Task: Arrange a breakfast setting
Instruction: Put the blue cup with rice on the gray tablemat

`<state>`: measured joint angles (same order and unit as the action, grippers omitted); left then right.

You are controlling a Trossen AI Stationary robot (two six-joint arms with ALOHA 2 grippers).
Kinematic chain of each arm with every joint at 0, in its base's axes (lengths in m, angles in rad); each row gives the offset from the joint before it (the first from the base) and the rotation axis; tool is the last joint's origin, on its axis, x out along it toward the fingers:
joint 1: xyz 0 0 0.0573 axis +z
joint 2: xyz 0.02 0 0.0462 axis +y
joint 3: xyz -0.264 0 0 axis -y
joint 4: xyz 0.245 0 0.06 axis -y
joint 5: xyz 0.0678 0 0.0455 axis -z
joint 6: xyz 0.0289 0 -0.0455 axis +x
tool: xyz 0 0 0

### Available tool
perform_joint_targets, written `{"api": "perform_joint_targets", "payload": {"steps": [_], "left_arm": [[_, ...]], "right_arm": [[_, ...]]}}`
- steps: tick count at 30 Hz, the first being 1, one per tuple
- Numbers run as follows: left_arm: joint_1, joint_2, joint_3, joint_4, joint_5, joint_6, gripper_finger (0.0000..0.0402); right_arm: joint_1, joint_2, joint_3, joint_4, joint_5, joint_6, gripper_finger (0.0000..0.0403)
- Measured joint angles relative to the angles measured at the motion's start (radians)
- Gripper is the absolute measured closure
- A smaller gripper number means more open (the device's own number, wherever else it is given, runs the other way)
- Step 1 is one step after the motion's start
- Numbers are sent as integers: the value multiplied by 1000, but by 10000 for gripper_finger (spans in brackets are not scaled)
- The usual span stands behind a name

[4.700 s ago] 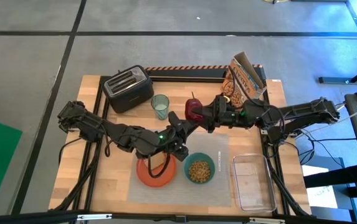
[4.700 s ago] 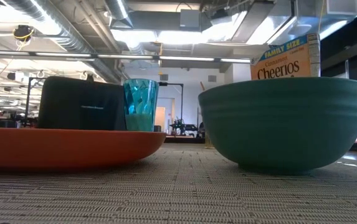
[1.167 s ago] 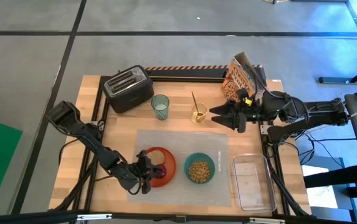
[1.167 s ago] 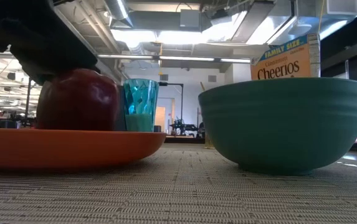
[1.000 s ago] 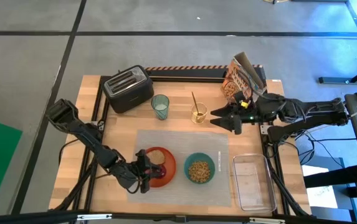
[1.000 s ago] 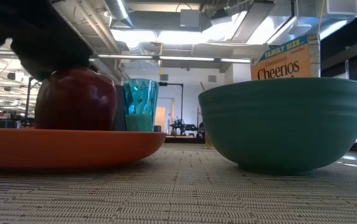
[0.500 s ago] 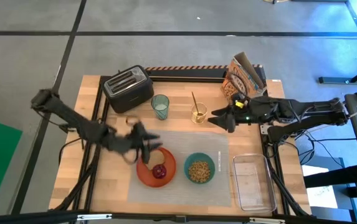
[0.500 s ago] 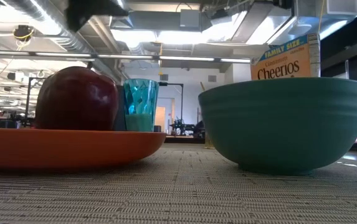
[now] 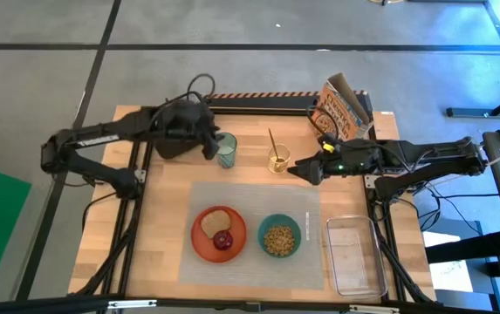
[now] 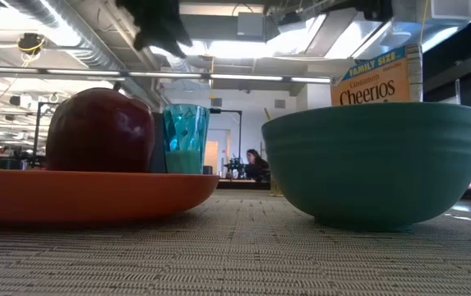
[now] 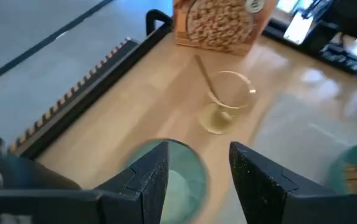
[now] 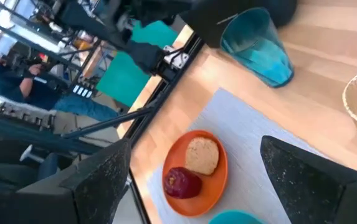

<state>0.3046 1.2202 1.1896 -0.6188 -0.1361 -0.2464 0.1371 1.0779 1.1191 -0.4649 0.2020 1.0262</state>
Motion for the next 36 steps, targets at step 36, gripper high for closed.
{"api": "perform_joint_targets", "payload": {"steps": [36], "left_arm": [[240,309,2,-45,208,455,390]], "right_arm": [[0,0,0,-43,60,92,56]]}}
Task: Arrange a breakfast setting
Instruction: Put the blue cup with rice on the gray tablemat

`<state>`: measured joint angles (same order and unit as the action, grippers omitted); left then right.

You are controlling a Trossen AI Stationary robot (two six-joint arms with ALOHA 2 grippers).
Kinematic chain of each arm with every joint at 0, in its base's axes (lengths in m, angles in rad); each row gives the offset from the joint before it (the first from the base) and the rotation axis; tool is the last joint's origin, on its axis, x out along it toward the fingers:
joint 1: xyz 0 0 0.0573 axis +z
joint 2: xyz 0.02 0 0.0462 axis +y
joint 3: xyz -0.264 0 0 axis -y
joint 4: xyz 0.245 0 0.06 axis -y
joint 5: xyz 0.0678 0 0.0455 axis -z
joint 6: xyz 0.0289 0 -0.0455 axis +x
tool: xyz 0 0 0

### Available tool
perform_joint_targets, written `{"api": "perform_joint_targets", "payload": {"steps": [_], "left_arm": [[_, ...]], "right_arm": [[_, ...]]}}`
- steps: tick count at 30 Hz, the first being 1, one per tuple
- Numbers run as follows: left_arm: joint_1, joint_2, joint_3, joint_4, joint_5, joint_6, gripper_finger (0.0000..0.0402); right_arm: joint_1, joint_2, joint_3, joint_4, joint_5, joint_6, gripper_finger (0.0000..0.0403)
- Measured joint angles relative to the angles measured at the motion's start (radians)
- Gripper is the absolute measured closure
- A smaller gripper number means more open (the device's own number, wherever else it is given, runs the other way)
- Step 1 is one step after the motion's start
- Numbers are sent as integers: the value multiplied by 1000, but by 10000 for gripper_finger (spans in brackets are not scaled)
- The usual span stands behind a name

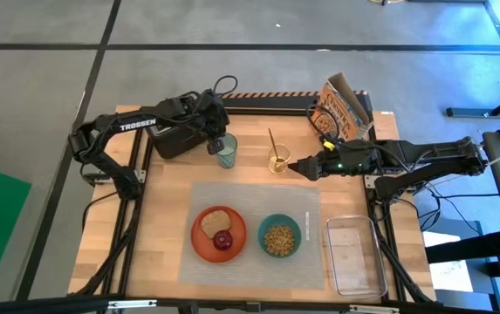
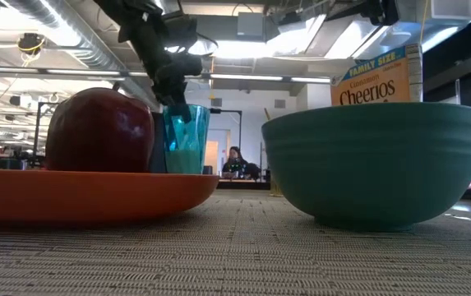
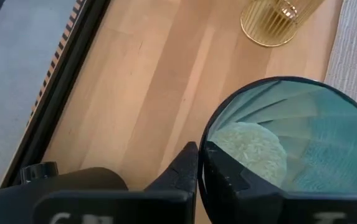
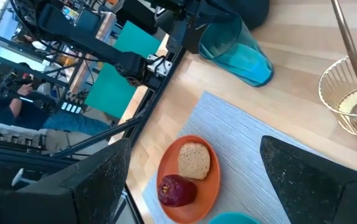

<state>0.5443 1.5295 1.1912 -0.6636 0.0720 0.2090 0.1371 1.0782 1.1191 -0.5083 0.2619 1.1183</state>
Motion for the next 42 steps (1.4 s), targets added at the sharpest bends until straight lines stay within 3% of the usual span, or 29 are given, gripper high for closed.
{"api": "perform_joint_targets", "payload": {"steps": [7,13,21,33,42], "left_arm": [[-54,-4,108,-138,-14,-59,396],[-180,-8,208,-234,5,-82,397],[-342,2,121,-218,-48,-167,397],[-404,-5,53,-175,-64,-285,397],[-406,-6,48,-147,-58,-308,318]], "right_arm": [[0,0,0,0,-8,-5,56],[0,0,0,-79,-3,-37,56],[0,0,0,-99,26,-33,56],[0,39,0,-86,16,-45,56],[-37,216,0,-57,122,-158,56]]}}
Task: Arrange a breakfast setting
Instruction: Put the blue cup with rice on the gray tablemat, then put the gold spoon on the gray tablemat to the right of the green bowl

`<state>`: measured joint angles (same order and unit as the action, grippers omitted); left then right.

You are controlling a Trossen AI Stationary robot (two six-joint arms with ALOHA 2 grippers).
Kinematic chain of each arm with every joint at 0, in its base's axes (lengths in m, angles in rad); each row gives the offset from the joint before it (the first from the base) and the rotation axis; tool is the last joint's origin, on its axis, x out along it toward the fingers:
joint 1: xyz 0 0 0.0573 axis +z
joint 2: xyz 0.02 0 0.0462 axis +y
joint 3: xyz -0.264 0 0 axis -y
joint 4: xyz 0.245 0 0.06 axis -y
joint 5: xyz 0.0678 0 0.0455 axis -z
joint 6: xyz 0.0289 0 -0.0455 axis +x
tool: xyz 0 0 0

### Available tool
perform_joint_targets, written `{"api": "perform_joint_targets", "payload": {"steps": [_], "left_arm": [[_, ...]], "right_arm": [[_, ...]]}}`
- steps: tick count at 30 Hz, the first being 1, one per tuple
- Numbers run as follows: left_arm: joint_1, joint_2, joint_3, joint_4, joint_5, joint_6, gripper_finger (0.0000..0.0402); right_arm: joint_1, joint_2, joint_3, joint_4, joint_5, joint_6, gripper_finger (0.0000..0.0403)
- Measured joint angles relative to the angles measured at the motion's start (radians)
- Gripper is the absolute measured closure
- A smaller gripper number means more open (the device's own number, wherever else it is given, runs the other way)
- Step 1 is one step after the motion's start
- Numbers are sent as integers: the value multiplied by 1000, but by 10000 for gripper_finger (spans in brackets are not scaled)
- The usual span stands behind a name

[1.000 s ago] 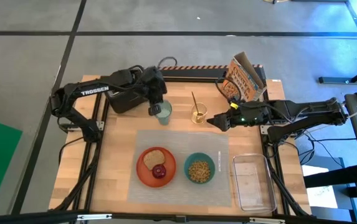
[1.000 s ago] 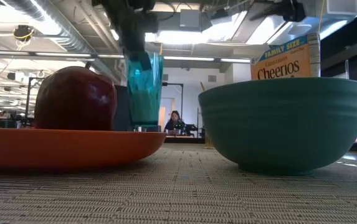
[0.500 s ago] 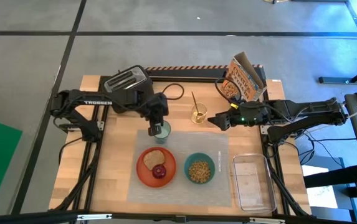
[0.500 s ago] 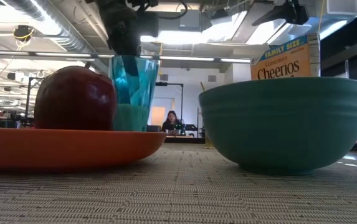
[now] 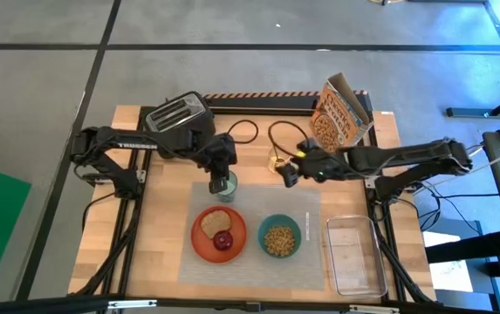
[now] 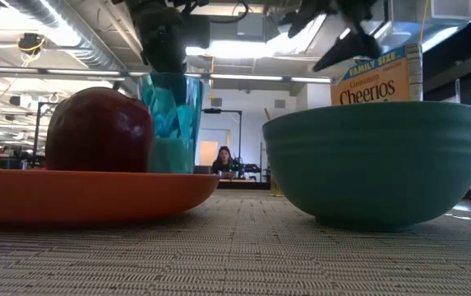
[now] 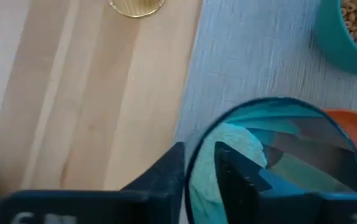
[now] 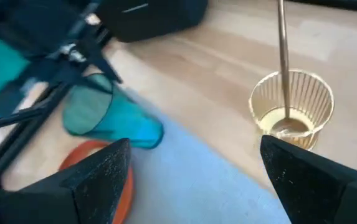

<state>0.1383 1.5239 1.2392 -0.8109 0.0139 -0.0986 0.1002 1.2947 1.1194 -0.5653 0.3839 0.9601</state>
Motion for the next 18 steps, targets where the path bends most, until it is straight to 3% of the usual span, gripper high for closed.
{"api": "perform_joint_targets", "payload": {"steps": [6,12,18], "left_arm": [[0,-40,2,-17,-2,-1,271],[1,-140,55,-21,-53,-13,249],[1,-242,93,26,-161,-31,246]], "right_arm": [[-64,63,0,-3,6,-76,56],[-119,106,0,25,-11,-170,61],[-182,149,2,71,-16,-236,114]]}}
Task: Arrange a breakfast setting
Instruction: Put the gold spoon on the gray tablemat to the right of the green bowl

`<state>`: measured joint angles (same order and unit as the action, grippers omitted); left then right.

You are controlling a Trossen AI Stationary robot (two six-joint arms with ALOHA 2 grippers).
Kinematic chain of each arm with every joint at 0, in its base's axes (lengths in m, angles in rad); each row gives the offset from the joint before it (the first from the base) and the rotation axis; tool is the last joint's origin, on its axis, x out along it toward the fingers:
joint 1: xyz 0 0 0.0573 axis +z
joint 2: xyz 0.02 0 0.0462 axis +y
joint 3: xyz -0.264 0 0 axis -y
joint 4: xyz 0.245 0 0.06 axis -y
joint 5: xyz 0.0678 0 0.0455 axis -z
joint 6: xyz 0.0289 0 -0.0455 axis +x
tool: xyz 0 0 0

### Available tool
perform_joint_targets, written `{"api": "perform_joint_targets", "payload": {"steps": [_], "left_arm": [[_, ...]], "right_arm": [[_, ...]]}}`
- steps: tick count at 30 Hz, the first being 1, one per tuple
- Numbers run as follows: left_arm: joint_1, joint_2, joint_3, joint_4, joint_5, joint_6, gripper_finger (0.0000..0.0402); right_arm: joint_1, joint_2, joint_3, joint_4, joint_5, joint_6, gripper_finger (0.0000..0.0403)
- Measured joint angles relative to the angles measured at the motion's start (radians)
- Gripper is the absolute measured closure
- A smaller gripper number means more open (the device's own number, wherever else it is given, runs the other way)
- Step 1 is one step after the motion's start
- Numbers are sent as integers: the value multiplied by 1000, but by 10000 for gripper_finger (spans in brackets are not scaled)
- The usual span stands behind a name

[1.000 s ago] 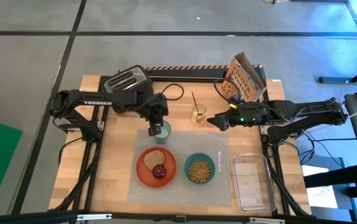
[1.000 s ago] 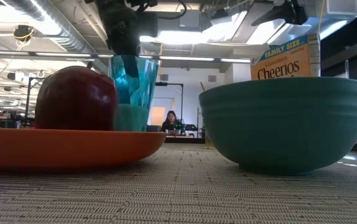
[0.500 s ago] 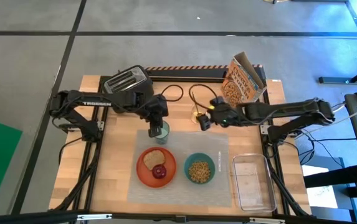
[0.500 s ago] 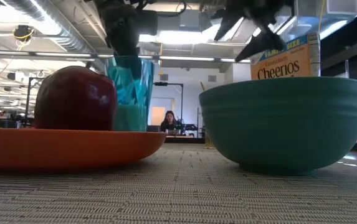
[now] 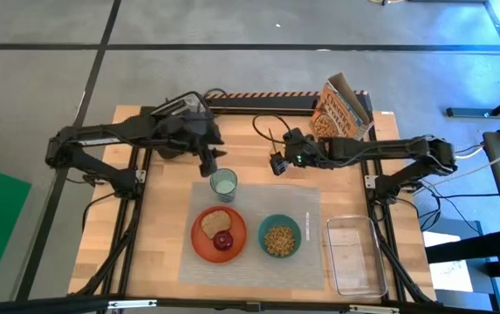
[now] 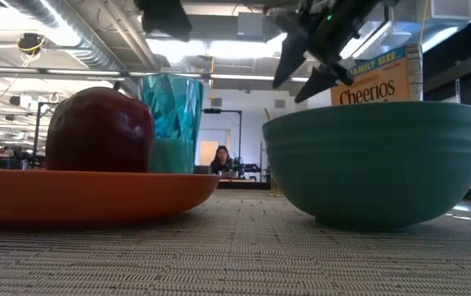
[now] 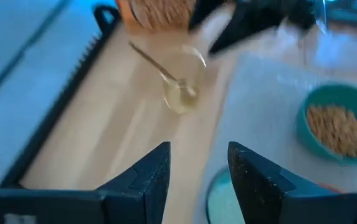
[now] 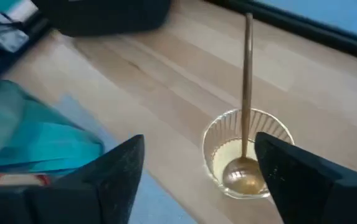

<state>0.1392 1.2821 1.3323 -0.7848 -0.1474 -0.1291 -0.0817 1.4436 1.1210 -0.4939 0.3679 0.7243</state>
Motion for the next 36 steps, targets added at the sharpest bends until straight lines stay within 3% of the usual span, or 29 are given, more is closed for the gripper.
{"api": "perform_joint_targets", "payload": {"steps": [6,21,36], "left_arm": [[1,-41,1,23,-73,0,246],[0,-37,0,7,-75,-3,246],[1,-37,0,8,-72,-2,246]], "right_arm": [[-95,64,-1,60,-40,-48,158],[-210,171,-1,155,-76,-108,225],[-222,171,-1,230,-143,-161,386]]}}
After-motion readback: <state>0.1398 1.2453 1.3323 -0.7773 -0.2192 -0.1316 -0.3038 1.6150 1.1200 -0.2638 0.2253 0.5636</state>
